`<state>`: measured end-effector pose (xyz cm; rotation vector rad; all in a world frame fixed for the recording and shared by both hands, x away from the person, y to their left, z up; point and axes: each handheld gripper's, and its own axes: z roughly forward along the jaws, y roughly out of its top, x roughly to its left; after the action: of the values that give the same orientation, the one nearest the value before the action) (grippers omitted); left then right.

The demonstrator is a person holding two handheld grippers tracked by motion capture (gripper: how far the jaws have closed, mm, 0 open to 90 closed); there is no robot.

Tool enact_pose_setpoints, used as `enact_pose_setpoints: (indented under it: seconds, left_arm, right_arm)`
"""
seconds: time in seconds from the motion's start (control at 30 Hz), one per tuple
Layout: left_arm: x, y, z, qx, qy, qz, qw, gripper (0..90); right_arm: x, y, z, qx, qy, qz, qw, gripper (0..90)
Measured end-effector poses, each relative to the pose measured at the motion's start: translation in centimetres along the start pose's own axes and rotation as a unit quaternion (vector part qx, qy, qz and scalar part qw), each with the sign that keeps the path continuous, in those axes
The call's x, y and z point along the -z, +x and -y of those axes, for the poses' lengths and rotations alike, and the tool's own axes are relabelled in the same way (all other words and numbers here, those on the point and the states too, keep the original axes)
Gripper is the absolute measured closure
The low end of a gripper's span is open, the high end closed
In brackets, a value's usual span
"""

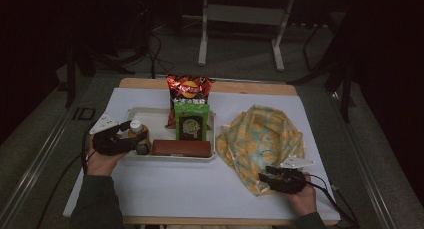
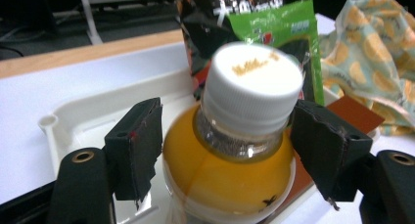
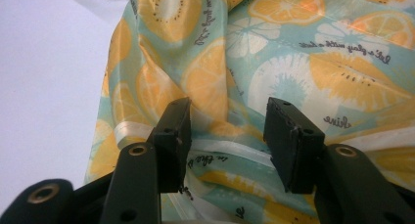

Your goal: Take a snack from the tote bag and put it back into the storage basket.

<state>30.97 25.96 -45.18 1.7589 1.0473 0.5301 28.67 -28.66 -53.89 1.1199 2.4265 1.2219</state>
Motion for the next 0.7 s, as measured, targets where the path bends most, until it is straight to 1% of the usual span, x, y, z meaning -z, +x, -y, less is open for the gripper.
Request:
enact_pose_setpoints:
  seconds: [0.1, 0.4, 0.53, 0.7]
  left_arm:
    - [0.5, 0.0, -0.3, 0.003, -0.012, -0.006, 0.9999, 28.6]
    - [1.5, -0.2, -1.0, 0.007, -0.037, -0.024, 0.9990, 25.9]
    - [1.8, -0.3, -1.3, 0.008, -0.047, -0.028, 0.9985, 25.9]
    - [2.1, -0.5, -1.6, 0.010, -0.055, -0.017, 0.9983, 25.9]
  right_arm:
    - [0.0, 0.0, 0.0, 0.000, 0.000, 0.000, 1.0000, 52.7]
    - [0.0, 0.0, 0.0, -0.001, 0.000, -0.001, 1.0000, 52.7]
    - [0.0, 0.0, 0.0, -0.001, 0.000, -0.001, 1.0000, 52.7]
    - [0.0, 0.0, 0.0, -0.001, 0.000, -0.001, 1.0000, 52.5]
